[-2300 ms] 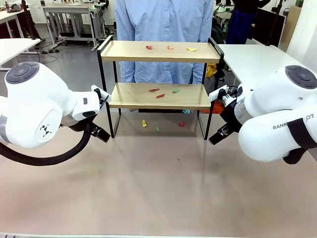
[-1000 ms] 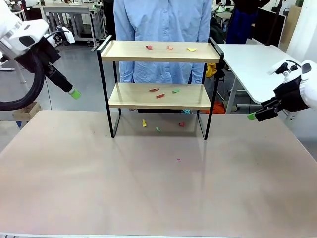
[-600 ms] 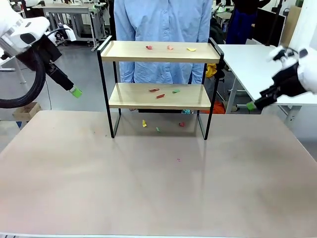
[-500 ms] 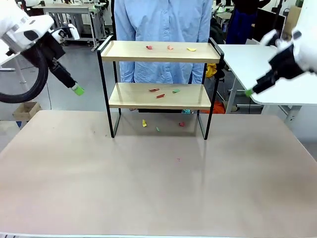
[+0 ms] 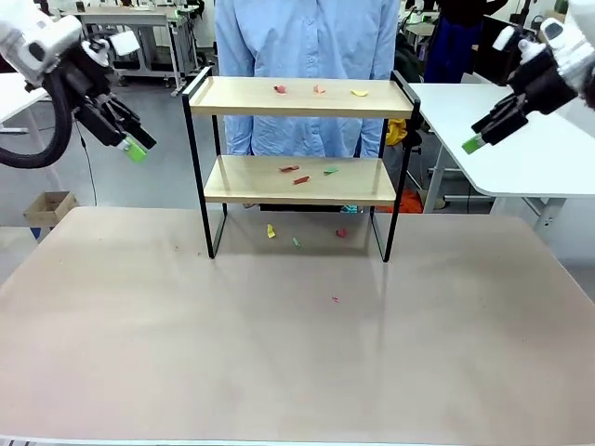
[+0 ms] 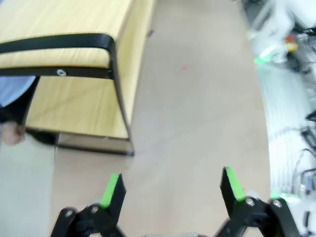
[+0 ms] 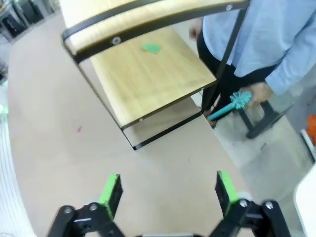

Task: Clean the shelf.
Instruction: Pick up the Duster handed by the human.

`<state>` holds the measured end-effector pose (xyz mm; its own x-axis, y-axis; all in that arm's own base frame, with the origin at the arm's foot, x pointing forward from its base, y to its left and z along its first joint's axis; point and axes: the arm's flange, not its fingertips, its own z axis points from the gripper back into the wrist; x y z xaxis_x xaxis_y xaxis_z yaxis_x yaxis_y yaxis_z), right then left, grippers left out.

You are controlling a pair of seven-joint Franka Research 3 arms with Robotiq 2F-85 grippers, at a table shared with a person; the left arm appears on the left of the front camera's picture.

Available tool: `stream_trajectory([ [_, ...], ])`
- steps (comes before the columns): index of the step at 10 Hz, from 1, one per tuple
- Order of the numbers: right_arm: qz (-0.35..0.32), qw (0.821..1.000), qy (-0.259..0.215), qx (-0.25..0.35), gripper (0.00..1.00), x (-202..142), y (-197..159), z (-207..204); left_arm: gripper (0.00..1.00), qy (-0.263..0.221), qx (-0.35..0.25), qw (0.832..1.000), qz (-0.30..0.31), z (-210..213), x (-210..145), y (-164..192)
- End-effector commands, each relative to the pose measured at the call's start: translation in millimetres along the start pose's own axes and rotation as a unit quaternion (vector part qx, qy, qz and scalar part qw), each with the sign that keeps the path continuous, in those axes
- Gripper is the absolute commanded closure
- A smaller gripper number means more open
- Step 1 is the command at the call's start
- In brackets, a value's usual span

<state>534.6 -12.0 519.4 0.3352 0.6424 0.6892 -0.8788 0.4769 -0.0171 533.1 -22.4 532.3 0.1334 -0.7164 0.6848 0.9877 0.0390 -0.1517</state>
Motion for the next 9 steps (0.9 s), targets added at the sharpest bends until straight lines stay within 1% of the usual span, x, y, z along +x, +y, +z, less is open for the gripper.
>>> stream_trajectory([
  [1,0.071,0.986,-0.109,0.101,0.0,-88,-50,-8,0.0,-0.077,-0.138,0.986,-0.043,21,-45,36],
  [2,0.074,0.976,-0.169,0.113,0.0,-111,-47,-8,0.0,-0.102,-0.157,0.981,-0.052,17,-56,35],
  [3,0.041,0.974,-0.193,0.113,0.0,-120,-43,-10,0.0,-0.125,-0.158,0.979,-0.02,11,-56,34],
  [4,0.048,0.992,-0.11,0.048,0.0,-78,-11,12,0.0,-0.098,-0.105,0.988,-0.061,10,-56,15],
  [7,0.048,0.992,-0.11,0.048,0.0,-78,-11,12,0.0,-0.098,-0.105,0.988,-0.061,10,-56,15],
  [8,0.048,0.992,-0.11,0.048,0.0,-78,-11,12,0.0,-0.112,-0.119,0.984,-0.064,12,-60,24],
  [9,0.057,0.989,-0.127,0.052,0.0,-82,-15,4,0.0,-0.169,-0.144,0.973,-0.056,8,-77,64],
])
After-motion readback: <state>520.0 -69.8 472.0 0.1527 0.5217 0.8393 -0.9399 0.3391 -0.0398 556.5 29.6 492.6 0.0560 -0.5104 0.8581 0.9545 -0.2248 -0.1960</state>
